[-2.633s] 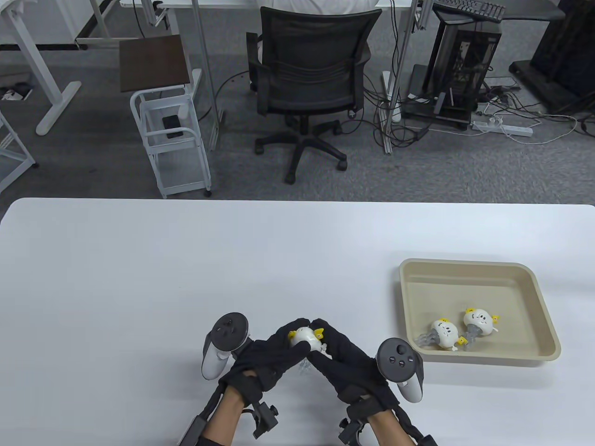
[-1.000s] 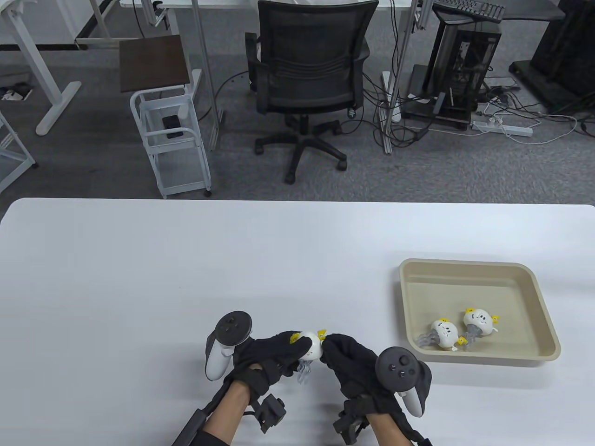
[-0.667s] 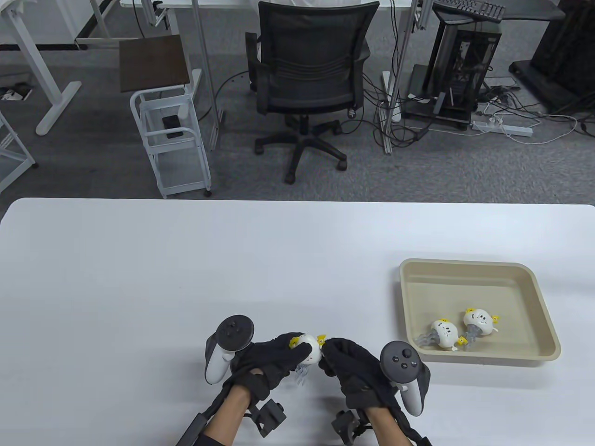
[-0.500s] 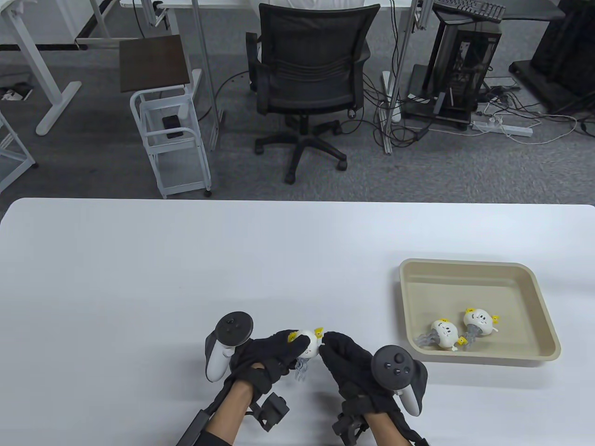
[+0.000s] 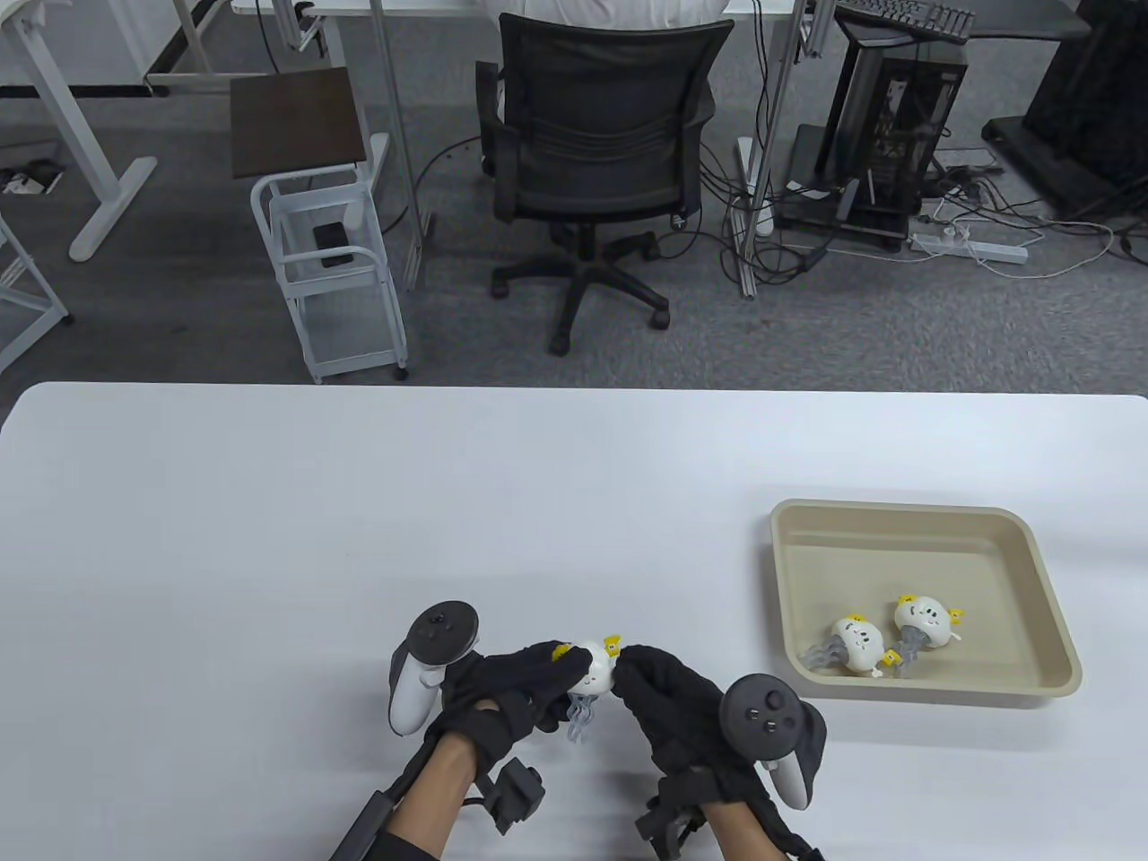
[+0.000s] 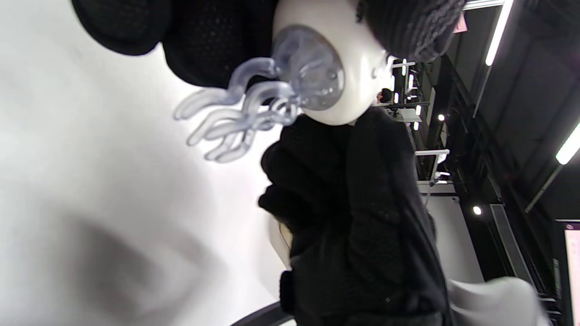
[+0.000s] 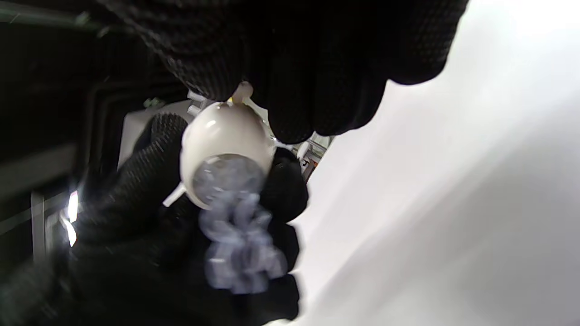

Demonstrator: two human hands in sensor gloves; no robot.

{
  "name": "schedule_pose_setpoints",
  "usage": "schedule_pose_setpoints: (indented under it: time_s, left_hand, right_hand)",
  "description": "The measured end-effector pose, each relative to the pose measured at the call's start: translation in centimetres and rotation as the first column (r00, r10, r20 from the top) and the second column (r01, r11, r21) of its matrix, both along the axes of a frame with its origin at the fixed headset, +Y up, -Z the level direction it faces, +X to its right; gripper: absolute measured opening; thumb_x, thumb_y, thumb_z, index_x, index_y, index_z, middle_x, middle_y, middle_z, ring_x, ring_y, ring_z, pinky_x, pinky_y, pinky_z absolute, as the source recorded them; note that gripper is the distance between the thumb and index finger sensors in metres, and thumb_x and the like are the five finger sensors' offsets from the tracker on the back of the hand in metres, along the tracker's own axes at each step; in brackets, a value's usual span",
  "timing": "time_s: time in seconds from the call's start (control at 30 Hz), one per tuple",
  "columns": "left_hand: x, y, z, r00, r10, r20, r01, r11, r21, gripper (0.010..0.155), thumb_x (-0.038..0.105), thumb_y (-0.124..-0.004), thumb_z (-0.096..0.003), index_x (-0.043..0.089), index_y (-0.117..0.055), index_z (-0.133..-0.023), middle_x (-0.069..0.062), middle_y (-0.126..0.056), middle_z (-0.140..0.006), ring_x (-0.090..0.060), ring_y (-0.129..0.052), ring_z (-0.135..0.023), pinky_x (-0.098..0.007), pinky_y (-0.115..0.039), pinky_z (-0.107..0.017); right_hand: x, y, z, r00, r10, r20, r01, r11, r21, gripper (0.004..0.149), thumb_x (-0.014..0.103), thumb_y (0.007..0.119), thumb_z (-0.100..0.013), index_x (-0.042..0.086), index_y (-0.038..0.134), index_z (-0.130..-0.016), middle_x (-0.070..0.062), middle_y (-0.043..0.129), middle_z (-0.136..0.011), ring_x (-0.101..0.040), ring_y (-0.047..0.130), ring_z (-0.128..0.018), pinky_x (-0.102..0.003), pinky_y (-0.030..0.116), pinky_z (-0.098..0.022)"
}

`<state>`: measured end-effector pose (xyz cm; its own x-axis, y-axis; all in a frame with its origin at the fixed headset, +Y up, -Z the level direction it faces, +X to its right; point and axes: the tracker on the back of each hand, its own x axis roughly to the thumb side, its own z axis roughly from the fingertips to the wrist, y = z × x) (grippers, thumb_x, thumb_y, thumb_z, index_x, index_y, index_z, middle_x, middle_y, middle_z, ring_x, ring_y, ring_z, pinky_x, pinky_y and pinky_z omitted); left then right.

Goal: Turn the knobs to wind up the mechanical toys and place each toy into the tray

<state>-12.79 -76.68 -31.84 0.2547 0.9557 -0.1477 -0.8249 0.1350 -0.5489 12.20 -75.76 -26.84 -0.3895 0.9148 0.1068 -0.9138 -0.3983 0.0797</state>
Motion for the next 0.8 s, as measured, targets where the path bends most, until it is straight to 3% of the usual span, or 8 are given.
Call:
schedule_pose_setpoints:
  time_s: [0.33, 0.47, 0.6, 0.8]
  left_hand:
    - [0.4, 0.2, 0.2, 0.999, -0.033, 0.012, 0.032, 0.999, 0.042, 0.076, 0.056, -0.073, -0.0541, -0.001, -0.069, -0.105, -0.016, -0.087, -0.093, -0.037, -0.089, -0.071, -0.055, -0.076, -0.056]
    - [0.3, 0.2, 0.2, 0.999, -0.036, -0.006, 0.037, 0.999, 0.014, 0.077, 0.057, -0.072, -0.0542, -0.002, -0.069, -0.104, -0.017, -0.088, -0.091, -0.037, -0.090, -0.069, -0.055, -0.077, -0.055]
    - [-0.2, 0.0, 0.1, 0.997, -0.061, -0.038, 0.060, 0.997, -0.039, 0.077, 0.057, -0.072, -0.0542, -0.004, -0.072, -0.102, -0.018, -0.090, -0.088, -0.037, -0.092, -0.067, -0.056, -0.078, -0.053]
    - [-0.5, -0.2, 0.0, 0.997, -0.055, -0.045, 0.053, 0.997, -0.063, 0.078, 0.057, -0.073, -0.0539, -0.007, -0.074, -0.099, -0.019, -0.093, -0.085, -0.037, -0.094, -0.063, -0.056, -0.080, -0.051]
  right_hand:
    - [0.2, -0.3, -0.1, 0.997, -0.067, 0.047, 0.071, 0.994, -0.086, 0.039, 0.038, 0.076, -0.067, 0.003, 0.084, -0.082, -0.010, 0.096, -0.068, -0.029, 0.097, -0.051, -0.037, 0.085, -0.042]
    - [-0.1, 0.3, 0.3, 0.995, 0.073, 0.068, -0.074, 0.997, 0.008, 0.048, 0.042, 0.076, -0.067, 0.003, 0.074, -0.096, -0.016, 0.089, -0.084, -0.035, 0.092, -0.066, -0.042, 0.081, -0.054]
    - [-0.6, 1.4, 0.8, 0.966, 0.244, 0.080, -0.254, 0.952, 0.171, 0.049, 0.041, 0.076, -0.067, 0.008, 0.069, -0.103, -0.016, 0.084, -0.091, -0.036, 0.089, -0.073, -0.043, 0.079, -0.059]
    - [-1.6, 1.7, 0.9, 0.920, 0.391, 0.021, -0.381, 0.882, 0.276, 0.044, 0.038, 0.078, -0.066, 0.013, 0.072, -0.101, -0.013, 0.086, -0.092, -0.034, 0.090, -0.074, -0.042, 0.080, -0.059]
